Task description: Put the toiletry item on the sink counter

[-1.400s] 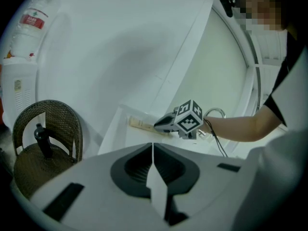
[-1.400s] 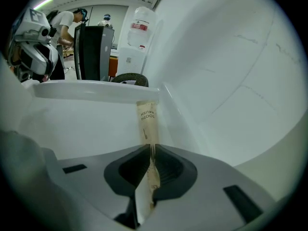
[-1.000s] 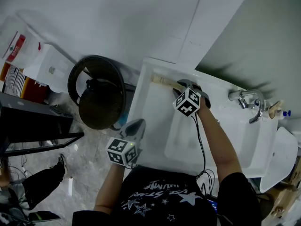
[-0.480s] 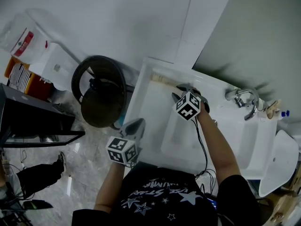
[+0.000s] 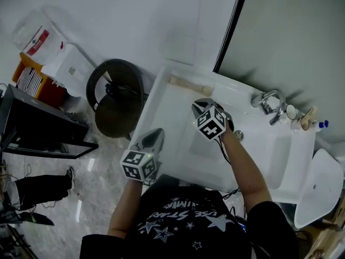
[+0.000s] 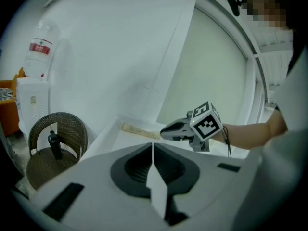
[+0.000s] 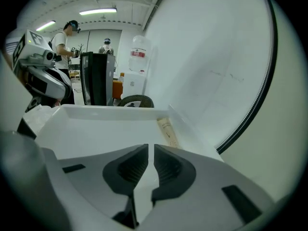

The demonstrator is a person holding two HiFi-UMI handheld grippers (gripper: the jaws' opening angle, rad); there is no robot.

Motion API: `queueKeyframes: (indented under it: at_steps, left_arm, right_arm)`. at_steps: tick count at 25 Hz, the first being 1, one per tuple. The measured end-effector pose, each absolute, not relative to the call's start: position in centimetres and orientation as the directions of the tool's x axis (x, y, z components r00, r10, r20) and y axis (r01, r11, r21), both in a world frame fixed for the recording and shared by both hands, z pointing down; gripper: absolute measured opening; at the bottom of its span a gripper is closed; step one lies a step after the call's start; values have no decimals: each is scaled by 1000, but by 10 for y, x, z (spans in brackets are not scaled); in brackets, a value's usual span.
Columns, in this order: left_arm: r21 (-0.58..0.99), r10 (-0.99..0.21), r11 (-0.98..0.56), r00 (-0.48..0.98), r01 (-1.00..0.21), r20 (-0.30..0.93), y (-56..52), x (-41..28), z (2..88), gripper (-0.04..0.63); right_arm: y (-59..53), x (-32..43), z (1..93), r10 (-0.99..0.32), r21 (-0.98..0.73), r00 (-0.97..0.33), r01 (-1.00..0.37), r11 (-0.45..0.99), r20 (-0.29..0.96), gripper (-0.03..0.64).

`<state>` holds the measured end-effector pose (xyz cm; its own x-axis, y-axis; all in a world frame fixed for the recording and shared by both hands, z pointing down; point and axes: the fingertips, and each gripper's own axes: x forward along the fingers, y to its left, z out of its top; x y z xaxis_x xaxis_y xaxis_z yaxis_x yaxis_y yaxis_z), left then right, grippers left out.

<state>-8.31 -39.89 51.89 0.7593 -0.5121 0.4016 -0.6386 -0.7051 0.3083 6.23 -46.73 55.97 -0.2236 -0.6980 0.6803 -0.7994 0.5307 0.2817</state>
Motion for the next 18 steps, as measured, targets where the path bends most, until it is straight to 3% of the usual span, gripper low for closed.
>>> queueKeyframes:
  at_steps: [18]
  left_arm:
    - [286, -566, -689, 740, -666, 362, -304, -48, 497, 23]
  right_arm:
    - [-349, 72, 519, -737, 183, -358, -821, 541, 574, 14]
